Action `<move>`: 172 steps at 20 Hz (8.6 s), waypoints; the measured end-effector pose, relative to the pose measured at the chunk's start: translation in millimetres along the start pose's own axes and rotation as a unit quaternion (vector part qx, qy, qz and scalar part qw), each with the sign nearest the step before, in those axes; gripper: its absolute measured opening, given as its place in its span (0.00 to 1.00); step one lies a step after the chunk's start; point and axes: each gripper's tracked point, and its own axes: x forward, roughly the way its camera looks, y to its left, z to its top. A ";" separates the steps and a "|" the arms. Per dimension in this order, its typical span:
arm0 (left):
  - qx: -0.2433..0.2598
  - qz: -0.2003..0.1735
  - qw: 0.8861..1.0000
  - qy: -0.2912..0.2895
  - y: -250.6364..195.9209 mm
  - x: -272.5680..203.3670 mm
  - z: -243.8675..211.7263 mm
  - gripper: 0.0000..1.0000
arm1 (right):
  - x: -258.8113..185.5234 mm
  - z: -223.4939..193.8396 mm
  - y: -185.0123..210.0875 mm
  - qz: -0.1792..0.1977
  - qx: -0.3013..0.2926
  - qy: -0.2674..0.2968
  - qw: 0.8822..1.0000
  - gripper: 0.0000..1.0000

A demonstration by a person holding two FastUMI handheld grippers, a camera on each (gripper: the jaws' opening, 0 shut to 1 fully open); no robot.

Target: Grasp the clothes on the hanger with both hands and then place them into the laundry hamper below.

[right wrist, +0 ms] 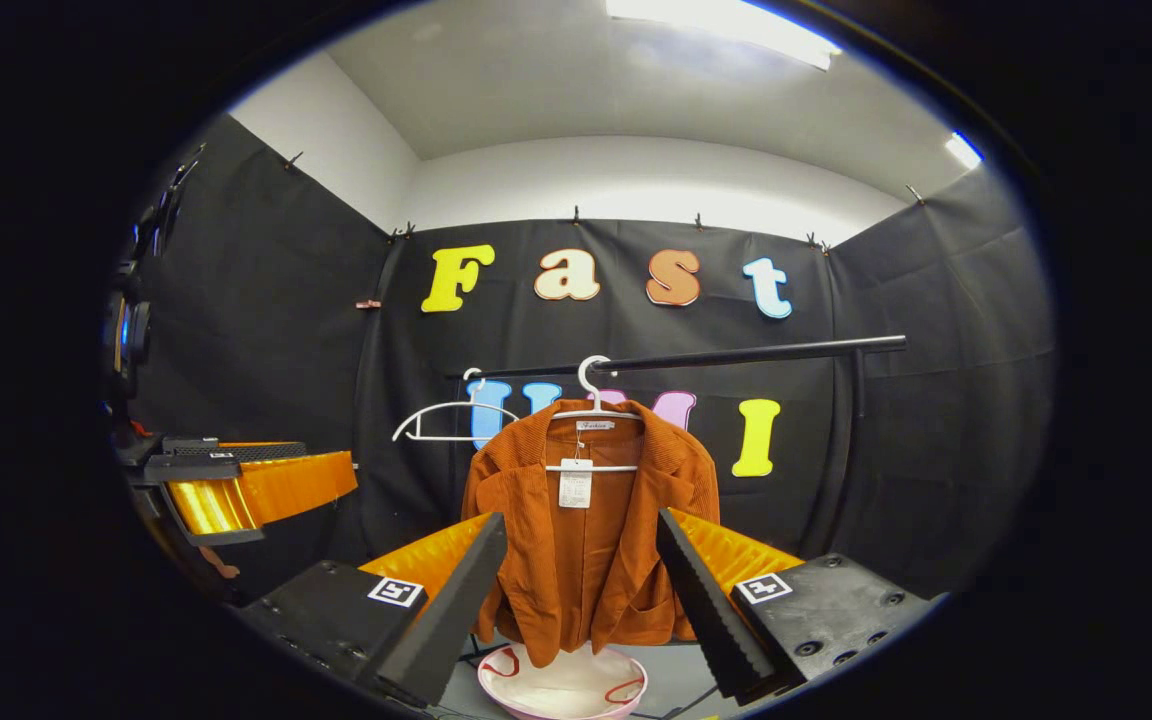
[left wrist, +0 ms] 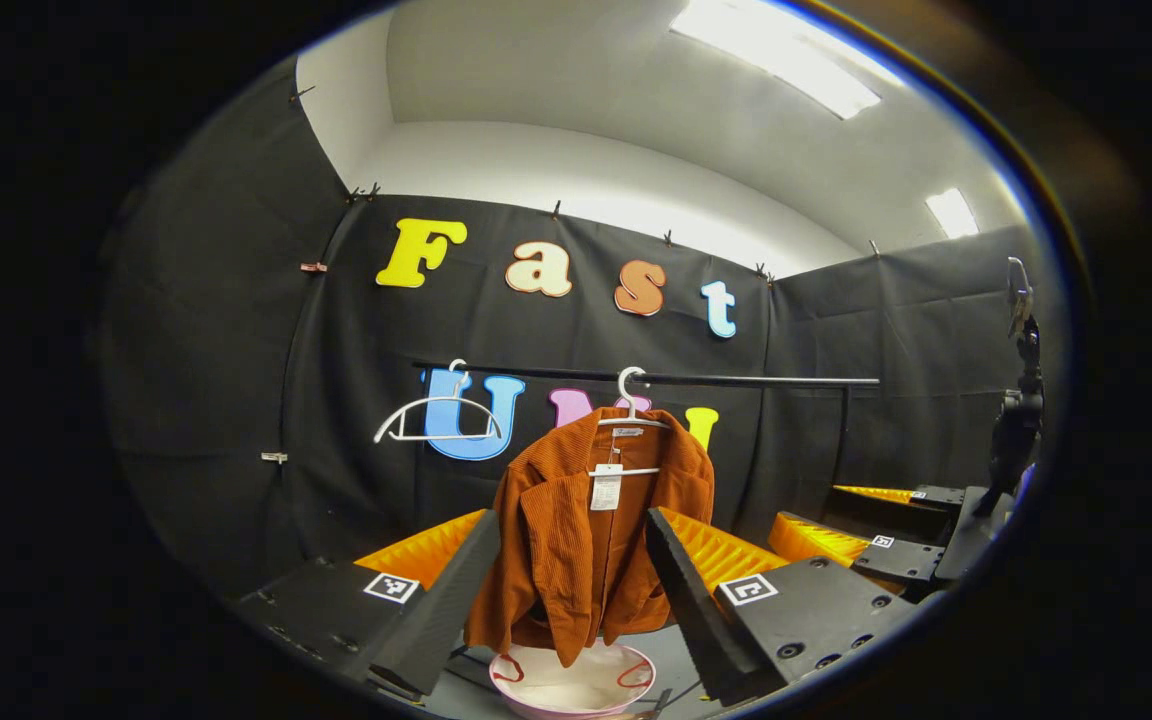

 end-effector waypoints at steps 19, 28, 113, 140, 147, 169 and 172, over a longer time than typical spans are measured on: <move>0.000 0.009 1.000 0.007 19.0 99.9 -28.3 0.93 | 109.1 -39.3 -32.5 -0.024 -0.012 -0.005 1.000 0.97; -0.007 0.083 0.996 0.033 1.0 221.0 -68.5 0.93 | 238.3 -89.8 -88.6 0.032 0.001 0.030 0.999 0.97; 0.035 0.038 0.997 0.059 156.7 437.9 -60.2 0.08 | 525.1 -102.9 -199.2 0.211 0.212 0.025 0.954 0.10; -0.165 0.099 0.948 0.253 127.6 291.8 -258.1 0.07 | 381.7 -283.9 -140.0 0.197 0.207 0.217 0.934 0.11; -0.102 0.053 0.954 0.279 62.9 264.9 -253.9 0.10 | 312.6 -250.2 -74.4 0.259 0.213 0.230 0.914 0.11; -0.093 0.028 0.905 0.415 -11.6 238.0 -331.5 0.29 | 219.9 -343.3 -11.6 0.287 0.029 0.395 0.872 0.33; -0.068 0.048 0.904 0.420 7.6 231.6 -343.8 0.69 | 223.3 -345.8 -27.7 0.271 -0.004 0.393 0.879 0.83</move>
